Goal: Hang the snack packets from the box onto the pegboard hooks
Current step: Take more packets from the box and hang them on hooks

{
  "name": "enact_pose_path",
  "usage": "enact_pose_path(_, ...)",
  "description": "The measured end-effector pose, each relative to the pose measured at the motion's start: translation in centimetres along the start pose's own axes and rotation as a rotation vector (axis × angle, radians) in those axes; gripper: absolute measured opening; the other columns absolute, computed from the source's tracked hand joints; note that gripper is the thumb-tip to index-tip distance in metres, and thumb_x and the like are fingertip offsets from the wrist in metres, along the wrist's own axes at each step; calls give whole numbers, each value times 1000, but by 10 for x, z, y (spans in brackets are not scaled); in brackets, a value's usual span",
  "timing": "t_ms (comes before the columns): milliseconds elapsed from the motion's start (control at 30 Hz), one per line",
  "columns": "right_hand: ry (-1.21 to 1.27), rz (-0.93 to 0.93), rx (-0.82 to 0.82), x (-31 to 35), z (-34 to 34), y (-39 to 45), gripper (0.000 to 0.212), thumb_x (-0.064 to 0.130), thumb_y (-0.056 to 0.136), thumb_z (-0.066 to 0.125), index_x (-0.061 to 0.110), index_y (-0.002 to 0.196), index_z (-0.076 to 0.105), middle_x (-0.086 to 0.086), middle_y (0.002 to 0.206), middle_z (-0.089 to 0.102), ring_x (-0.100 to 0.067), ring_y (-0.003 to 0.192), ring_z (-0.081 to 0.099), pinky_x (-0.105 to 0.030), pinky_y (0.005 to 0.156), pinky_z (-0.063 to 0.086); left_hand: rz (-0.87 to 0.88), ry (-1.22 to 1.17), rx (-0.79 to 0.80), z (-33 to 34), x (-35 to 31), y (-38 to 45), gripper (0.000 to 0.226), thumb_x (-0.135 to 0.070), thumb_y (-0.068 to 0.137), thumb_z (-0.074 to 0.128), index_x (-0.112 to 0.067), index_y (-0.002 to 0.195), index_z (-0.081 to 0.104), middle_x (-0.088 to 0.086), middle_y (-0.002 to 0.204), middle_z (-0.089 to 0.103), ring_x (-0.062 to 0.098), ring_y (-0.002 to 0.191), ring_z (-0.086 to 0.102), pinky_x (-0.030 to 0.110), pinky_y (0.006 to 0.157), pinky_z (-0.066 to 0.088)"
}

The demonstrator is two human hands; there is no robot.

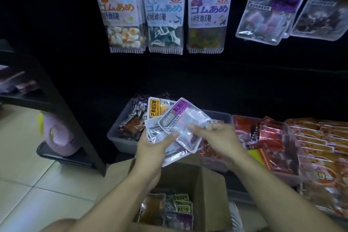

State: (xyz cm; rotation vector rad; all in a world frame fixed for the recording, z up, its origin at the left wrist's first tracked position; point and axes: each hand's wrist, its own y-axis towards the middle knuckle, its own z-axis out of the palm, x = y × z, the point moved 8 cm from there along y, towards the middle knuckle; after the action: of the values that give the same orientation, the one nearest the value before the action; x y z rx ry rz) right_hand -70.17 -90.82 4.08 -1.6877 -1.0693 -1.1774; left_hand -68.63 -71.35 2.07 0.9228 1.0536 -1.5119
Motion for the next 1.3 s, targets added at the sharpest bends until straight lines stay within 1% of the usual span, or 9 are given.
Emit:
enact_pose_path(67,-158,-50,-34,2,-6,-1,57,61,68,89,20,52,51,2,52,54,-17,50,51,-33,60,44,-9,-6,-31,-5,-1,2,41,-2,89,78,-15,127,68,6,112,83,29,103,80,45,88,65)
enact_pose_path(167,-167,-74,-178,9,-26,2,55,65,72,84,22,95,58,10,87,64,-10,77,62,-38,73,50,-12,47,-18,-8,-5,5,36,-3,91,78,-17,124,69,5,113,82,27,105,80,49,94,63)
enact_pose_path(267,-36,-92,-61,11,-26,8,56,49,81,84,25,126,61,7,110,74,-15,94,75,-37,81,60,7,86,21,-4,-8,3,35,-3,92,78,-20,121,70,1,113,83,23,106,80,46,94,63)
enact_pose_path(367,70,-97,77,11,-17,7,36,23,89,81,14,121,65,0,101,81,-17,83,79,-32,70,62,9,93,20,-4,-6,3,34,-6,91,79,-21,121,70,0,112,83,23,107,79,46,96,63)
enact_pose_path(467,138,-193,-68,17,-33,7,24,17,92,79,14,111,65,-2,98,81,-19,84,79,-35,72,62,4,104,8,-5,-6,8,37,-14,91,81,-23,124,69,1,118,81,26,114,76,56,110,53)
enact_pose_path(700,313,-326,-427,25,-76,-2,18,18,95,76,20,109,66,3,95,80,-7,85,76,-21,70,58,-1,136,88,17,-12,15,28,-15,98,73,-18,125,68,3,118,81,25,116,76,59,112,50)
enact_pose_path(967,448,-435,-674,66,-128,1,15,11,96,74,24,100,67,7,91,76,4,76,69,-15,72,53,-46,92,137,44,-10,16,37,-17,86,77,-11,122,71,13,113,82,31,101,80,52,97,61)
enact_pose_path(1133,507,-557,-781,141,-178,3,15,11,96,74,20,104,66,6,91,74,3,77,69,-14,75,55,32,161,201,73,-31,-3,18,-19,87,77,-13,98,64,-16,67,78,-3,56,72,33,78,55)
enact_pose_path(1300,550,-477,-800,156,-193,21,14,11,96,72,19,104,65,2,95,76,-1,77,69,-8,66,52,69,213,216,81,-45,-11,17,-17,86,78,-20,91,62,-30,60,70,-2,61,74,32,75,53)
